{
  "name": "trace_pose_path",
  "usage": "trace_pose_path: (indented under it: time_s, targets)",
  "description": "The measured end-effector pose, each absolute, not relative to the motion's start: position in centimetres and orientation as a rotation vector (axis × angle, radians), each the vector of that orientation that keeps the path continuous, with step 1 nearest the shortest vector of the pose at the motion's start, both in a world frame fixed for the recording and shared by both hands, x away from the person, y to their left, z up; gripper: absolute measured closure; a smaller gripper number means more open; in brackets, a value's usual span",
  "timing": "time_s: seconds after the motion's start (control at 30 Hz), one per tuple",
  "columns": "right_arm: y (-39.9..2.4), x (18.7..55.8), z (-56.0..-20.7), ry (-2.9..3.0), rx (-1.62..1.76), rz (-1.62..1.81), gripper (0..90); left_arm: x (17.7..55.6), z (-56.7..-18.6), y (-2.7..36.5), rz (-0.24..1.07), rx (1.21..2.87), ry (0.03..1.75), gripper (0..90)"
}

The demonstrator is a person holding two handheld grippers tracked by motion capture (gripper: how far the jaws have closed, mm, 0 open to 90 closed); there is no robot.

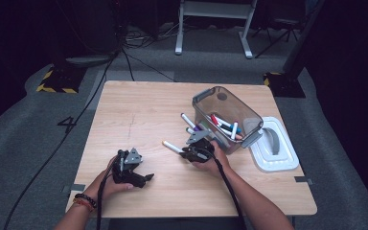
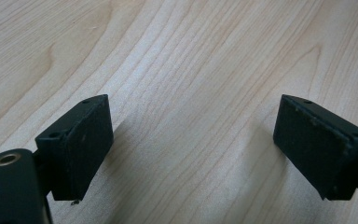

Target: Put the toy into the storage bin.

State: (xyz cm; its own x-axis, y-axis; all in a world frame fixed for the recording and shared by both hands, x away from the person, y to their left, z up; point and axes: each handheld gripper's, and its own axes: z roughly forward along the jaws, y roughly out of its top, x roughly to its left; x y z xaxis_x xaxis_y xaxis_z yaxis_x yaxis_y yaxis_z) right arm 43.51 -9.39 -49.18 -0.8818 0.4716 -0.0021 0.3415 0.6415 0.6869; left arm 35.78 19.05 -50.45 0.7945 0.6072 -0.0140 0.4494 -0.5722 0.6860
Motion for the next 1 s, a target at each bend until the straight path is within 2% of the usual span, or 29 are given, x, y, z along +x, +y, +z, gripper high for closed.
trace_pose_path:
  time_s: [0.3,0.53,1.0]
  targets:
    - [-9.8,42.4,-46.9,2.648,0.614,1.091,74.6,35.8,-50.4,19.1,0.291,2.278,0.777,12.3]
    - [-11.0,40.8,-43.6,2.592,0.567,1.151,74.7,35.8,-50.5,19.1,0.290,2.278,0.776,12.3]
    - [-15.0,39.9,-36.9,2.491,0.576,1.185,74.6,35.8,-50.4,19.1,0.291,2.279,0.776,12.4]
